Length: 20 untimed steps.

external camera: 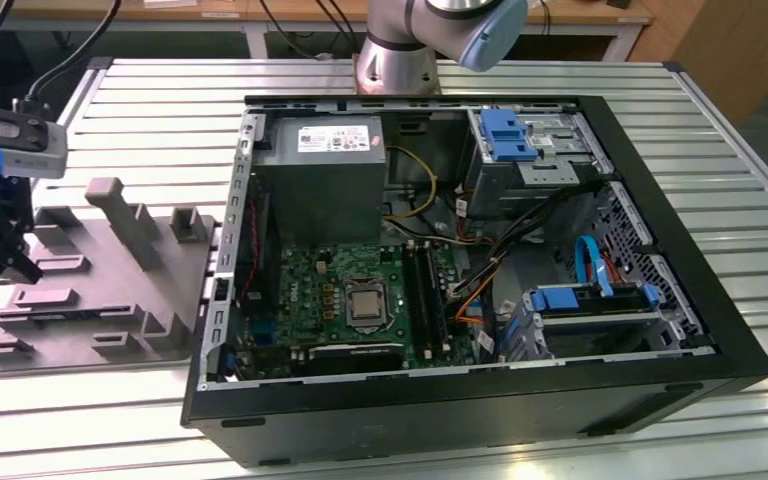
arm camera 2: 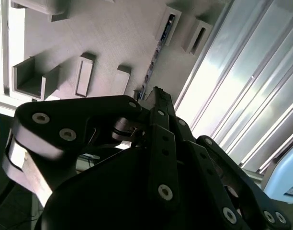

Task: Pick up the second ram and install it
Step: 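Pick up the second ram and move it above second insertion slot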

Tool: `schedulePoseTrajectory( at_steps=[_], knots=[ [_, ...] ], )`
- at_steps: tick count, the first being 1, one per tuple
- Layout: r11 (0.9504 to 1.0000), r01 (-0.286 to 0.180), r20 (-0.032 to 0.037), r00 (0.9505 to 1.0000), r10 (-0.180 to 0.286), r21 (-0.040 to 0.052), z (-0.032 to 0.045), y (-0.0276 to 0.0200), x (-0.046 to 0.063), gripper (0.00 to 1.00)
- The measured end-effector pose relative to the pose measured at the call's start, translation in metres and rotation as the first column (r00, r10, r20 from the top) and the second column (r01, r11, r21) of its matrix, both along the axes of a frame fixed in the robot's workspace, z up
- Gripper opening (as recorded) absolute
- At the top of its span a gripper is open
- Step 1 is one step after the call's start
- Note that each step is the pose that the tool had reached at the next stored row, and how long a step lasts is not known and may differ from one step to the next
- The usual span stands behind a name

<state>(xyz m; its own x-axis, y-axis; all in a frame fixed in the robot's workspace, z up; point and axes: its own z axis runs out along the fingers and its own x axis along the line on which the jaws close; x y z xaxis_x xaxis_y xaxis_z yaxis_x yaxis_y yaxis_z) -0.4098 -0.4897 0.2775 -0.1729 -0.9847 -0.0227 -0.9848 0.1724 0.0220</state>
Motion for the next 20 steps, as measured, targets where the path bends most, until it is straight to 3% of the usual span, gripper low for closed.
schedulePoseTrajectory(
  at_steps=[6,10,17,20],
  knots=[
    [0.9999,-0.014,0.0,0.9999,0.014,0.0,-0.0002,0.0,0.0,0.1],
    [0.9997,-0.024,0.003,0.9997,0.024,0.0,-0.0047,-0.0001,0.0,0.1],
    [0.9937,-0.112,0.0034,0.9937,0.112,0.0,-0.0118,0.0,0.0,0.1],
    [0.9926,-0.122,0.0033,0.9926,0.122,-0.0001,-0.0164,0.0,0.0,0.1]
  ],
)
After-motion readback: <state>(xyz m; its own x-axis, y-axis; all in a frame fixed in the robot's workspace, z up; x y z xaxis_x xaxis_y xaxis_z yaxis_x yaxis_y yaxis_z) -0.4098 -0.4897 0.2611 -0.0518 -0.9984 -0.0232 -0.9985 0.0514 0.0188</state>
